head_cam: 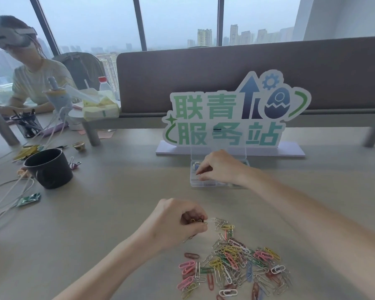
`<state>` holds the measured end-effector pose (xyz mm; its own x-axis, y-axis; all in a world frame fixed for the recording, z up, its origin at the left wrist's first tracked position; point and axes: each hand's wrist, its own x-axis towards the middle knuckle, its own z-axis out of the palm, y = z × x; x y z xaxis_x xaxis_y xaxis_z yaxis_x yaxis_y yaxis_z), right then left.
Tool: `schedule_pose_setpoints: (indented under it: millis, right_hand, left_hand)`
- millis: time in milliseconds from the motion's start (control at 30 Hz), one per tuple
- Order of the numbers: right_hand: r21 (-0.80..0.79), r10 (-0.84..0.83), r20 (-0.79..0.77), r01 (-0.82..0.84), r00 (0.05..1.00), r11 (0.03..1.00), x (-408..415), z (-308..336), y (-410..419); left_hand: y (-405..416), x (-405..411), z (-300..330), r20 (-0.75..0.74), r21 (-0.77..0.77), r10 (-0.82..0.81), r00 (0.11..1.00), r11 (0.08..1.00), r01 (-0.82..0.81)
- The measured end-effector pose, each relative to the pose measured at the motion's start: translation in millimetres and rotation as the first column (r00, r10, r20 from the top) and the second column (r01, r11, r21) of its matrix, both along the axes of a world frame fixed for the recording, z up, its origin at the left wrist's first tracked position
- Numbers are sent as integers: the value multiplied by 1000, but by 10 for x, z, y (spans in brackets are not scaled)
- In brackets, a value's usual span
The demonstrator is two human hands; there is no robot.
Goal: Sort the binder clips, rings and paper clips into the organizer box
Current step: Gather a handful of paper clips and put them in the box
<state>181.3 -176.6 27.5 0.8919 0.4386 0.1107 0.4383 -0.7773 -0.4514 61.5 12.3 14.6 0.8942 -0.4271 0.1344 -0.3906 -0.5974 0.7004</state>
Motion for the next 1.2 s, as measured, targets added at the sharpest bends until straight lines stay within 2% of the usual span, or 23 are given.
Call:
schedule_pose_setpoints:
  millis: [267, 500, 800, 1033, 1200]
  right_hand:
    - [56, -22, -35, 24, 999, 998, 44, -44, -34]
    - [70, -46, 18, 44, 999, 997, 19, -42, -62]
    - [307, -184, 83, 150, 979, 940, -40, 63, -393]
    - [494, -261, 1, 226, 965, 840, -84, 58, -640]
    - [505, -275, -29, 252, 961, 826, -108, 42, -735]
  left_hand:
    - [73, 103, 1, -17, -20, 39, 999, 999, -39]
    - [103, 173, -12, 9, 13, 40, 999, 999, -40]
    - [5, 893, 231, 29, 10, 21, 999, 1000, -21]
    - [-203, 1316, 219, 115, 218, -35, 993, 976, 9]
    - [-261, 1443, 111, 115, 346, -103, 988, 936, 57]
